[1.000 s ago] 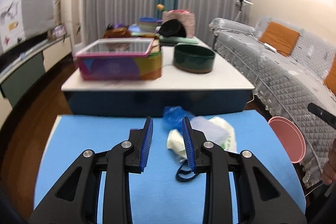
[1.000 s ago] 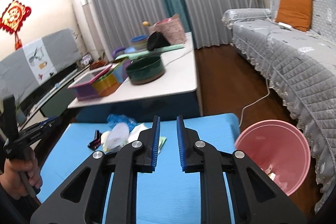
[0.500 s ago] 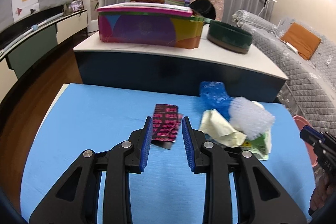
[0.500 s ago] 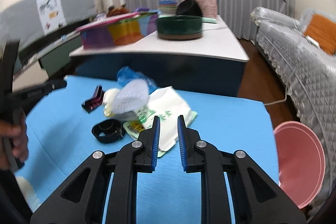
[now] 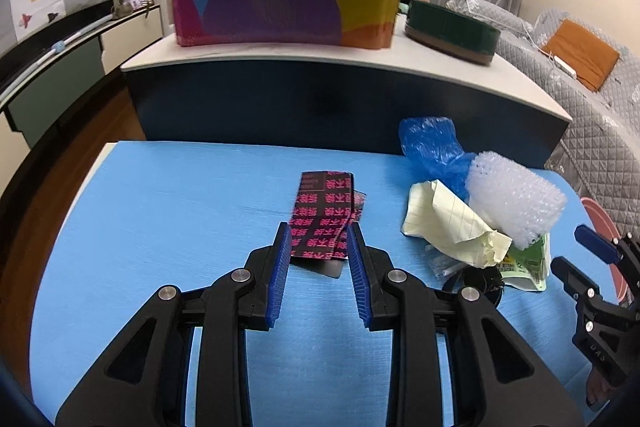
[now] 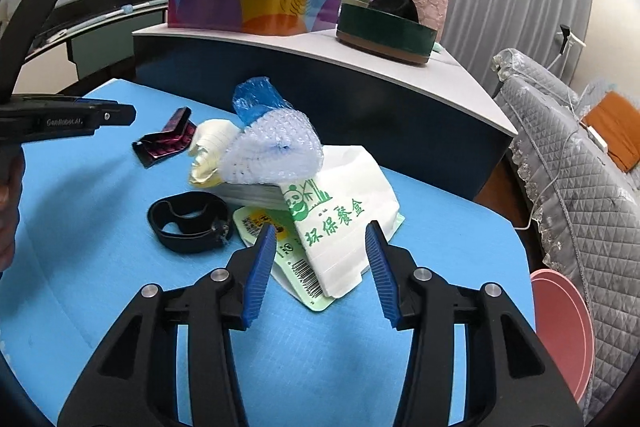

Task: Collect trash
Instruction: 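Grasp the black pink-printed wrapper with the left tool while the right tool grasps the white takeout bag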

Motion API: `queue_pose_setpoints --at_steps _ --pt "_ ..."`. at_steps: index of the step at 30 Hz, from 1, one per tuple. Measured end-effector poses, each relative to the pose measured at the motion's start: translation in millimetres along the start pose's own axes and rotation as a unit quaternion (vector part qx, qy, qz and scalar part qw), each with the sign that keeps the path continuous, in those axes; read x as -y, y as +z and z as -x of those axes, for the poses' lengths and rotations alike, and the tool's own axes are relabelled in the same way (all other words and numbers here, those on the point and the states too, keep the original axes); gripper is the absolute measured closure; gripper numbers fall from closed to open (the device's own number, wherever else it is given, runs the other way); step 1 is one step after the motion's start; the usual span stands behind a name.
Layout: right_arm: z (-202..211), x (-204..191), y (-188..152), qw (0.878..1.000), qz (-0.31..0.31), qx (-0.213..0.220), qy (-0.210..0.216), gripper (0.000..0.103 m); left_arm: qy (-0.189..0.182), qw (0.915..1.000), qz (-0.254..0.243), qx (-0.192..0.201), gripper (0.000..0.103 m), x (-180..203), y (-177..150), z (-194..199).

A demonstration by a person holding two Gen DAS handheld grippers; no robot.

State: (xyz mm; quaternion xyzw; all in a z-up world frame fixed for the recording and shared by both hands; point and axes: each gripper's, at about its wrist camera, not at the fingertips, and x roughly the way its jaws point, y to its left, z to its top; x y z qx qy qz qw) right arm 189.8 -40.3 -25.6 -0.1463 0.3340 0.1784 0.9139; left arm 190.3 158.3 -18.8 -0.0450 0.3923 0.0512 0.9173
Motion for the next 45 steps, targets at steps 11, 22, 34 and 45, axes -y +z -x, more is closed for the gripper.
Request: queue_pose_setpoints --at_steps 11,22,34,45 --pt "-17 -2 0 1.000 0.009 -0.017 -0.018 0.057 0.015 0.9994 -0.024 -0.022 0.074 12 -7 -31" --pt "-28 -2 3 0.999 0.007 -0.031 -0.030 0.064 0.023 0.9988 -0.023 -0.036 0.074 9 -4 -40" --pt "-21 8 3 0.999 -0.004 -0.035 -0.026 0.091 0.030 0.9987 -0.027 -0.032 0.089 12 0 -32" --pt "7 19 6 0.999 -0.001 -0.012 -0.041 0.099 0.029 0.9995 -0.012 0.001 0.101 10 7 -5"
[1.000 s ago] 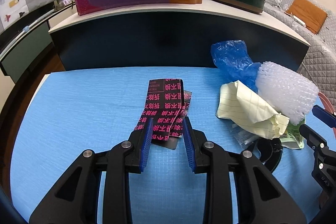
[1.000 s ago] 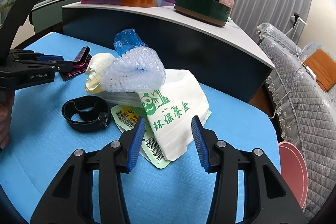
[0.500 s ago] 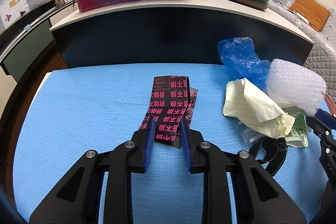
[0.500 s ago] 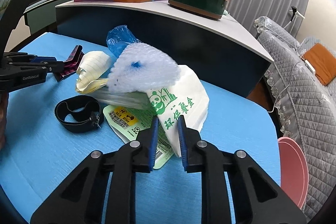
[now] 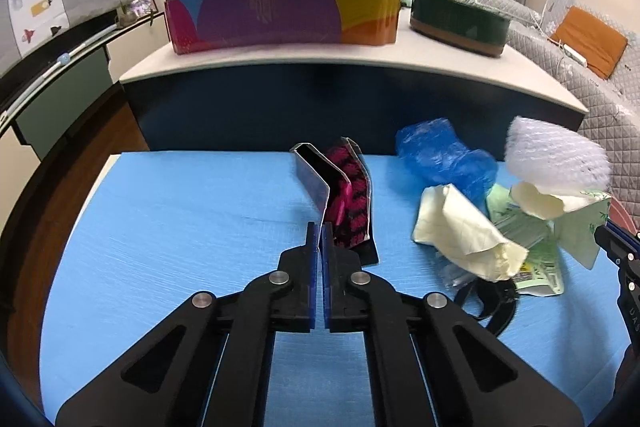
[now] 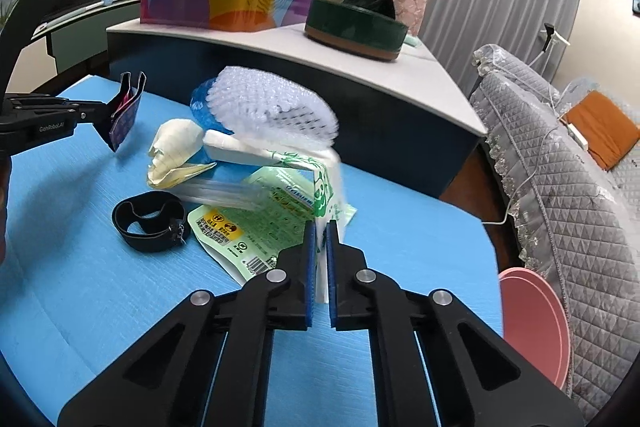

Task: Collect trash
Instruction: 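Grasp the black pink-printed wrapper with the left tool while the right tool grasps the white takeout bag, then carry the wrapper and white bag over the pink bin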

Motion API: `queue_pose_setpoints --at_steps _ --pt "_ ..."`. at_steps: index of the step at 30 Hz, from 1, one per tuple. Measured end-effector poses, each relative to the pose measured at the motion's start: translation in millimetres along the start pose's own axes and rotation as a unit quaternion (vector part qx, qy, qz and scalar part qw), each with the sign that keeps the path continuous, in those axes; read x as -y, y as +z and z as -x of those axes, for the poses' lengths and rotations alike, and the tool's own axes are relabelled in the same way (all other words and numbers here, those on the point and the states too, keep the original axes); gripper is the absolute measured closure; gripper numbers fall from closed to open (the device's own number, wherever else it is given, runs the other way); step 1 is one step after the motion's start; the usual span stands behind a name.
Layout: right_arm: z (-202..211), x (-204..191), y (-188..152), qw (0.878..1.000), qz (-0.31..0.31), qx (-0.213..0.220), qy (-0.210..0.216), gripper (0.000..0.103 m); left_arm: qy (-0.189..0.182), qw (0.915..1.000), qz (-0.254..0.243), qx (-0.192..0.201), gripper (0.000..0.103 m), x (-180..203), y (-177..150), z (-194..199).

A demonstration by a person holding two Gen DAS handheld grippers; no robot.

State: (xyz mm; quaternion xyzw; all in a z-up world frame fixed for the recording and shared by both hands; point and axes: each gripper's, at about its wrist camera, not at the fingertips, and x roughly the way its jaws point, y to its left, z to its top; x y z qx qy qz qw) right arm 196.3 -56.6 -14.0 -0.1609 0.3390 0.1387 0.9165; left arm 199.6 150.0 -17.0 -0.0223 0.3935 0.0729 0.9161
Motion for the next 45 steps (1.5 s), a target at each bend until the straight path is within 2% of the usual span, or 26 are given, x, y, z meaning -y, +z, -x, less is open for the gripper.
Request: queue_pose_setpoints --at_steps 18,27,37,45 --pt "72 30 -6 0.999 -0.040 0.027 0.007 0.099 -0.046 0.9977 0.010 0.048 0.101 12 -3 67" --pt "109 47 -6 0.997 -0.058 0.043 0.005 0.099 -0.078 0.9950 0.003 0.063 0.101 39 -12 91" --pt "144 81 -12 0.995 -0.089 0.054 -0.004 0.099 -0.107 0.9906 -0.007 0.085 0.101 66 -12 110" --pt "175 135 -16 0.987 -0.144 0.066 -0.013 0.099 -0.134 0.9864 -0.030 0.090 0.101 96 -19 124"
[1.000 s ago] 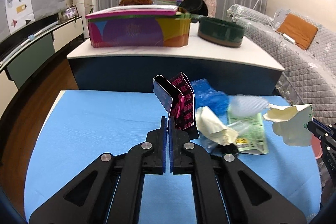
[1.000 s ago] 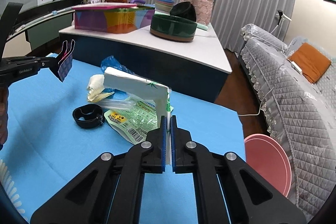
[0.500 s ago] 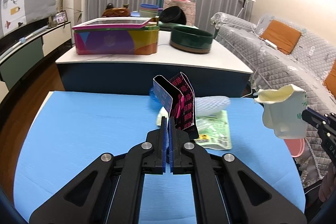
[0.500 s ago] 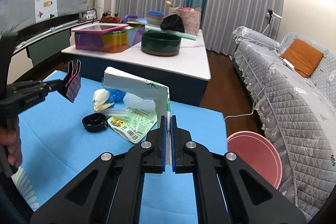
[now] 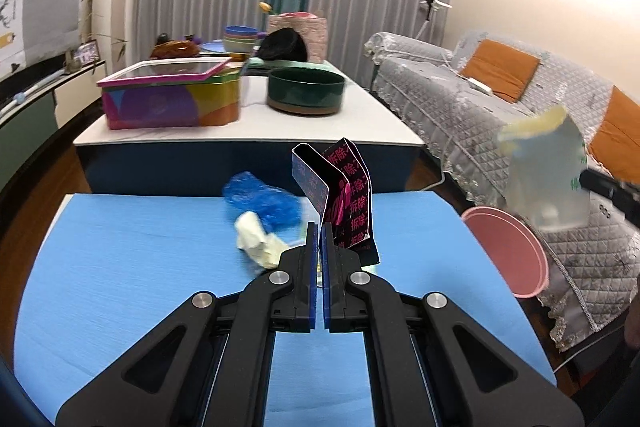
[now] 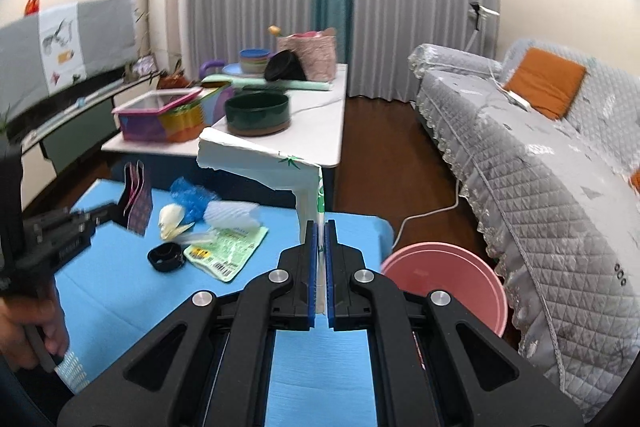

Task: Collect trash
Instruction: 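Carry the wrapper and white bag over the pink bin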

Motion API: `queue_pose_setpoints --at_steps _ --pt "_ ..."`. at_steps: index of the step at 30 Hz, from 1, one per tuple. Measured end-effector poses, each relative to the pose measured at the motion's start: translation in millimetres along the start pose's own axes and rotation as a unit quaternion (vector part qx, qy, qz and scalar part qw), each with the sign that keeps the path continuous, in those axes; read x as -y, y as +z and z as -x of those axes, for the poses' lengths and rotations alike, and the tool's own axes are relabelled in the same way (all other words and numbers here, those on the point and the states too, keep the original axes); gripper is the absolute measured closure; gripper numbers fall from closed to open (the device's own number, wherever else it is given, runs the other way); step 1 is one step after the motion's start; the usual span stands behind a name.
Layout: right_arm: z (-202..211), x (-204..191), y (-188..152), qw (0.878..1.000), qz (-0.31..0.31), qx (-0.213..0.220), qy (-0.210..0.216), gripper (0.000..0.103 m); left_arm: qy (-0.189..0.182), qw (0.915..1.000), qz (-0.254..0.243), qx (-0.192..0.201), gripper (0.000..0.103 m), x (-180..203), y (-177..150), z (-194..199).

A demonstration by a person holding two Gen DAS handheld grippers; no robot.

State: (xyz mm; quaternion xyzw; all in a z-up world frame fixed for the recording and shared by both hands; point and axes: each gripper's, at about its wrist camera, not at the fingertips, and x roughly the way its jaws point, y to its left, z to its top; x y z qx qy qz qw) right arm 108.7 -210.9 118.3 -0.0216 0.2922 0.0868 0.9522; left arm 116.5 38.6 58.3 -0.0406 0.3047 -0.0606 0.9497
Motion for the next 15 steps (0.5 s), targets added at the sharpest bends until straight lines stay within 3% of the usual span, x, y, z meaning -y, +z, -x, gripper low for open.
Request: queue_pose_setpoints --at_steps 15 --pt "15 106 45 0.999 -0.017 0.031 -0.040 0.099 -0.034 0.9993 -0.011 -0.009 0.101 64 8 3"
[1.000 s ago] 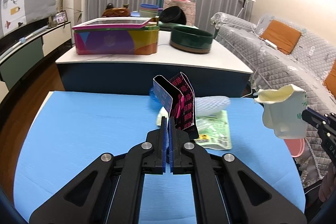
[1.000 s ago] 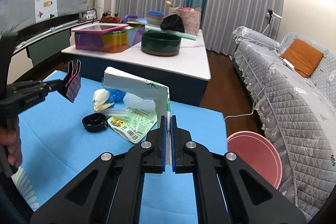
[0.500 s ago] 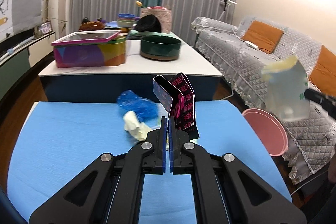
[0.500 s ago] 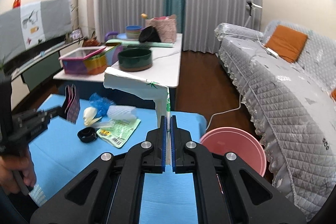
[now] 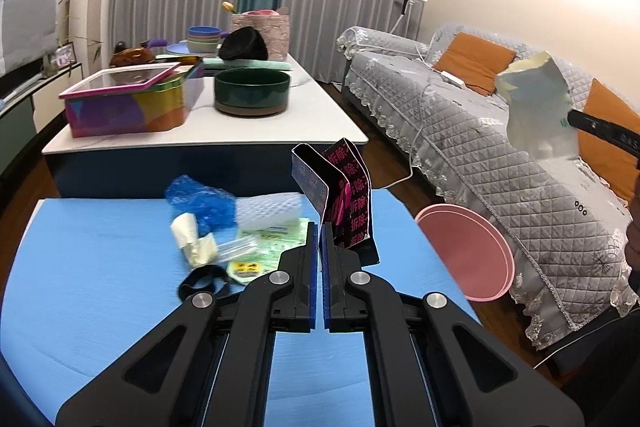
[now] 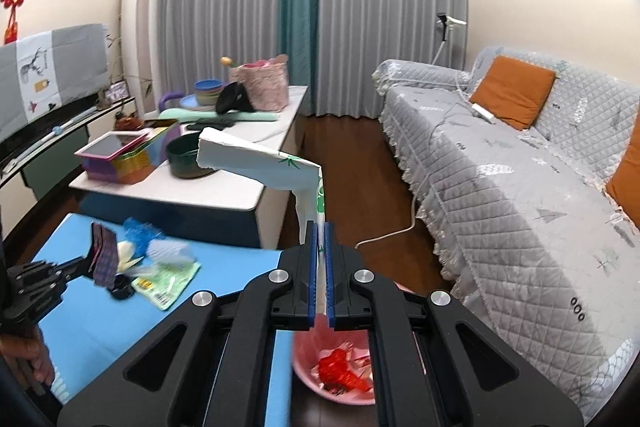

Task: Collect trash
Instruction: 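Carry the wrapper and white bag over the pink bin, then open both tools to drop the wrapper and white bag into the bin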

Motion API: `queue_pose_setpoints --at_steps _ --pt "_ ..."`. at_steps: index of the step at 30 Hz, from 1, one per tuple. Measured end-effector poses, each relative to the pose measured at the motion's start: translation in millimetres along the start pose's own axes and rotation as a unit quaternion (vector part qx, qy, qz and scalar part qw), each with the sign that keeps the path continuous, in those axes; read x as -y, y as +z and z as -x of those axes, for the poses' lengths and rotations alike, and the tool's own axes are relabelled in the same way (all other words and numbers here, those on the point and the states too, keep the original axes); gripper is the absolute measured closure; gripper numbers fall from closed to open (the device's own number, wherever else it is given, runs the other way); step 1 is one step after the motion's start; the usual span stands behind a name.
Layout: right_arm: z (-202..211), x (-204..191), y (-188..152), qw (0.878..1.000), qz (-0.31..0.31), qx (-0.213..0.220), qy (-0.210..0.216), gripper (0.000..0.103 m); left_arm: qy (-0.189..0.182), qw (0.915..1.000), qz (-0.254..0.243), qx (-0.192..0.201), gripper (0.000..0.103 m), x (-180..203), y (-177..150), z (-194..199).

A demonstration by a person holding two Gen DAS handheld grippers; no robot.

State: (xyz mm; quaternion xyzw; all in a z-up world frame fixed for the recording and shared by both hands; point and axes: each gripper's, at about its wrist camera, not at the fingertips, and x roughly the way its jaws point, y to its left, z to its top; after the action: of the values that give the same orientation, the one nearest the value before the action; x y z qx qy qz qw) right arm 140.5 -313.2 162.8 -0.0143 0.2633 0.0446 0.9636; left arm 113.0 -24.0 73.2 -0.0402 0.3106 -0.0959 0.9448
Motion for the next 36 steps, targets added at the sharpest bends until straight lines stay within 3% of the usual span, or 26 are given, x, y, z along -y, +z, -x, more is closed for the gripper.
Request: queue_pose_setpoints --at_steps 8,19,36 --pt "-26 44 -16 0.998 -0.067 -0.013 -0.004 0.099 -0.014 0.9998 -0.011 -0.002 0.101 34 13 -20" --pt "-51 66 -16 0.996 -0.081 -0.014 -0.023 0.099 -0.037 0.9989 -0.025 -0.009 0.101 83 30 -58" --pt "-80 106 -22 0.991 -0.124 -0.031 -0.033 0.099 -0.061 0.9970 -0.040 -0.025 0.101 130 39 -103"
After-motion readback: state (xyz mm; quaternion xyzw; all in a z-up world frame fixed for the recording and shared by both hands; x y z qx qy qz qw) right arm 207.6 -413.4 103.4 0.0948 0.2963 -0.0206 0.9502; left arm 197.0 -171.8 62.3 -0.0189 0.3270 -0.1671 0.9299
